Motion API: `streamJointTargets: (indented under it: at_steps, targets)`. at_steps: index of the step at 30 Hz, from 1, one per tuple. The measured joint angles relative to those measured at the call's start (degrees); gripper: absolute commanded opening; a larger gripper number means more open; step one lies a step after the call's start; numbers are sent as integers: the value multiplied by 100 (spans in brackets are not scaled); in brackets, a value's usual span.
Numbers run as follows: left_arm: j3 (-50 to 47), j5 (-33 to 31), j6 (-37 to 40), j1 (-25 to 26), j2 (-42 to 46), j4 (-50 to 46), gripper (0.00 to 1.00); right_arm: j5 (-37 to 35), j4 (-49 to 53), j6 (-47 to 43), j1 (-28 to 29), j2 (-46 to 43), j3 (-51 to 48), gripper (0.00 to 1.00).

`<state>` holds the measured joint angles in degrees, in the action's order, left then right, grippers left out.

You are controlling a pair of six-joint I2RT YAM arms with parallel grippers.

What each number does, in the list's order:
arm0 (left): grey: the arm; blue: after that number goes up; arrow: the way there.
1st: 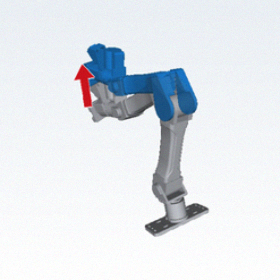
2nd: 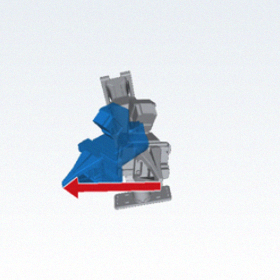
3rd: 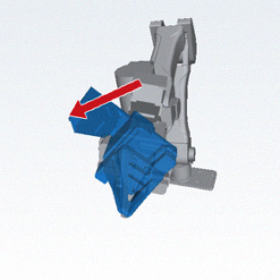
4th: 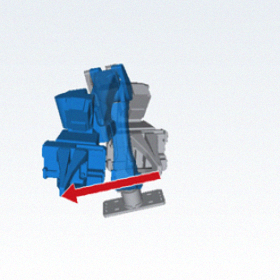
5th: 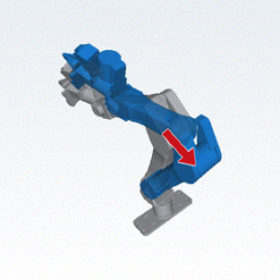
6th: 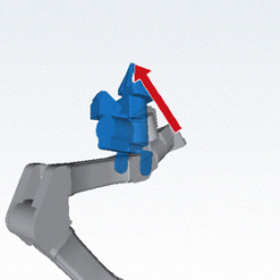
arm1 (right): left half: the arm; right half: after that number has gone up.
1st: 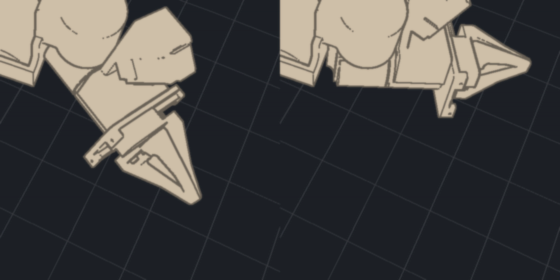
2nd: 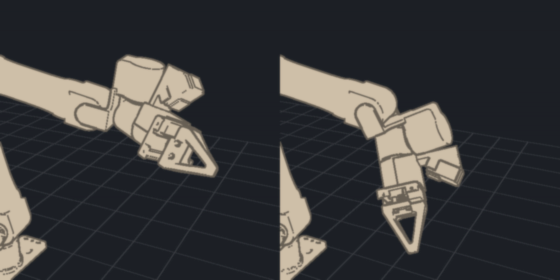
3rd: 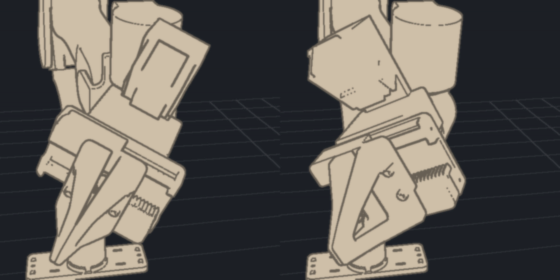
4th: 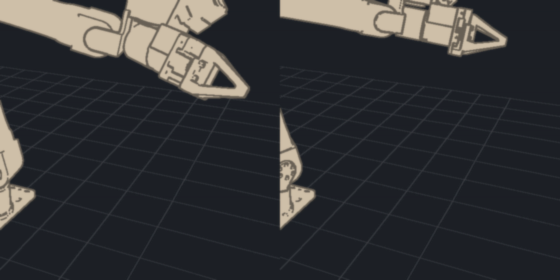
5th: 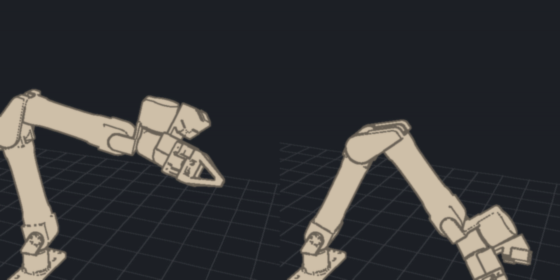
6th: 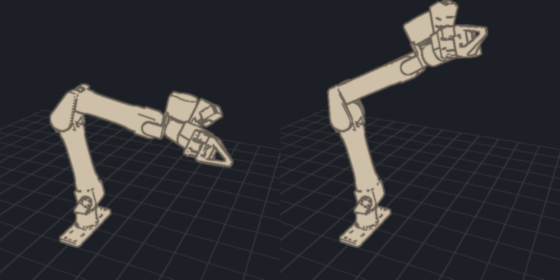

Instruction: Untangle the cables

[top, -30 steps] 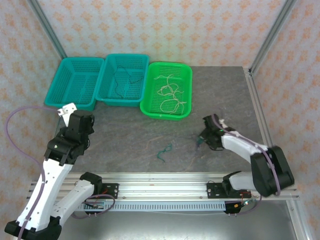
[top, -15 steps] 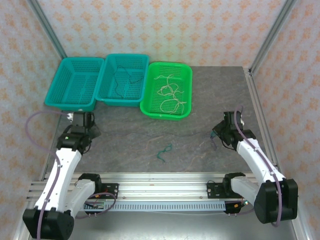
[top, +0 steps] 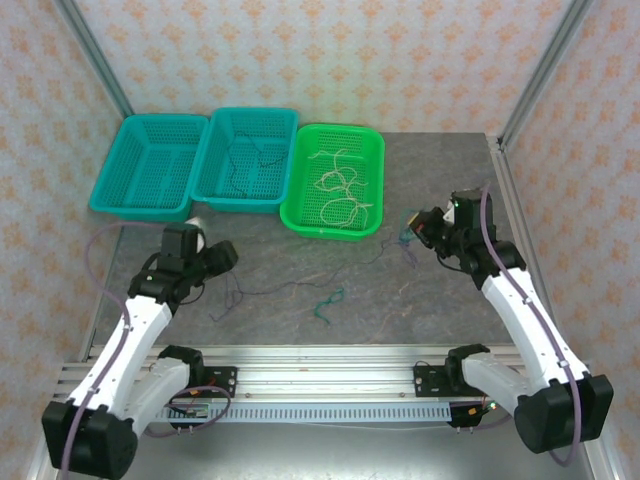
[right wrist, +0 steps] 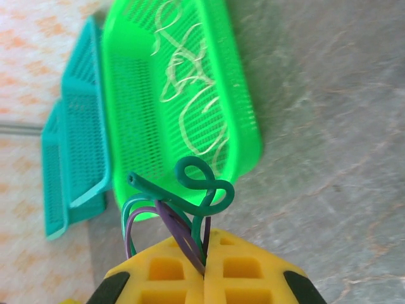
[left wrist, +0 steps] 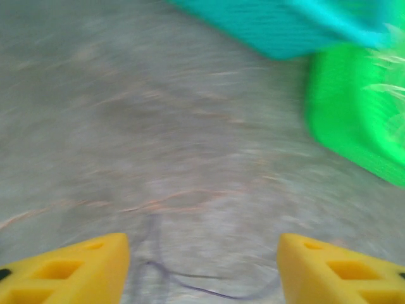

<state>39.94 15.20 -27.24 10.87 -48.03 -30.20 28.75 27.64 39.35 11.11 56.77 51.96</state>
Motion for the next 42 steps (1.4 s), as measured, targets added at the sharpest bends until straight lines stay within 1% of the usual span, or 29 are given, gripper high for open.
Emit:
streamJointTargets:
  at_steps: [1, 2, 3, 5, 7, 8, 9, 11, 14, 17, 19, 20, 21, 23, 25, 27, 28, 30, 33, 37, 39, 42]
  targets:
    - [144, 76, 66, 415, 55, 162, 73, 92, -2, 20, 37, 0, 79, 0]
    - [302, 131, 190, 951, 98, 378, 75, 188, -4, 50, 76, 9, 173, 0]
    - [402, 140, 267, 1320, 111, 555, 77, 256, -7, 79, 92, 17, 243, 0]
    - [599, 155, 566, 2234, 4, 966, 82, 378, -22, 179, 136, 50, 435, 0]
    - [754, 109, 868, 2935, -278, 1283, 90, 457, -31, 256, 168, 66, 605, 0]
    - [848, 63, 1019, 3220, -503, 1436, 96, 496, -39, 295, 190, 70, 695, 0]
    - [933, 39, 1137, 3458, -715, 1561, 99, 535, -61, 328, 208, 70, 763, 0]
    - [1191, -48, 1357, 3908, -1438, 1884, 100, 623, -76, 374, 254, 70, 901, 0]
    - [1532, -127, 1558, 4301, -2455, 2310, 100, 721, -111, 435, 323, 70, 968, 0]
    - [1873, -356, 1692, 4461, -3265, 2656, 100, 743, -105, 479, 378, 70, 968, 0]
    - [2024, -723, 1731, 4463, -3703, 2946, 99, 752, -103, 501, 391, 57, 968, 0]
    - [2041, -944, 1731, 4461, -3825, 3062, 96, 752, -98, 501, 398, 44, 968, 0]
    - [2041, -1185, 1731, 4452, -3919, 3150, 88, 750, -76, 501, 398, 17, 968, 0]
    - [2041, -1620, 1775, 4452, -3991, 3248, 64, 745, -17, 498, 398, -46, 966, 0]
    - [2041, -1943, 1790, 4437, -3974, 3375, 32, 726, 13, 498, 398, -116, 957, 0]
    - [2041, -2133, 1799, 4413, -3934, 3477, 4, 723, 7, 498, 398, -155, 918, 0]
    - [2037, -2229, 1799, 4391, -3893, 3501, 0, 717, 7, 498, 398, -157, 887, 0]
    - [1993, -2321, 1810, 4352, -3762, 3536, 0, 662, 9, 498, 398, -153, 817, 0]
    - [1716, -2321, 1718, 4216, -3314, 3582, 0, 339, 184, 448, 396, -151, 778, 0]
    - [1147, -2321, 1449, 3851, -2323, 3560, 0, -415, 564, 295, 341, -151, 704, 0]
    - [887, -2321, 1307, 3661, -1773, 3491, 0, -570, 586, 260, 245, -153, 533, 0]
    - [667, -2293, 1080, 3491, -1064, 3263, 0, -605, 573, 258, 197, -127, 164, 0]
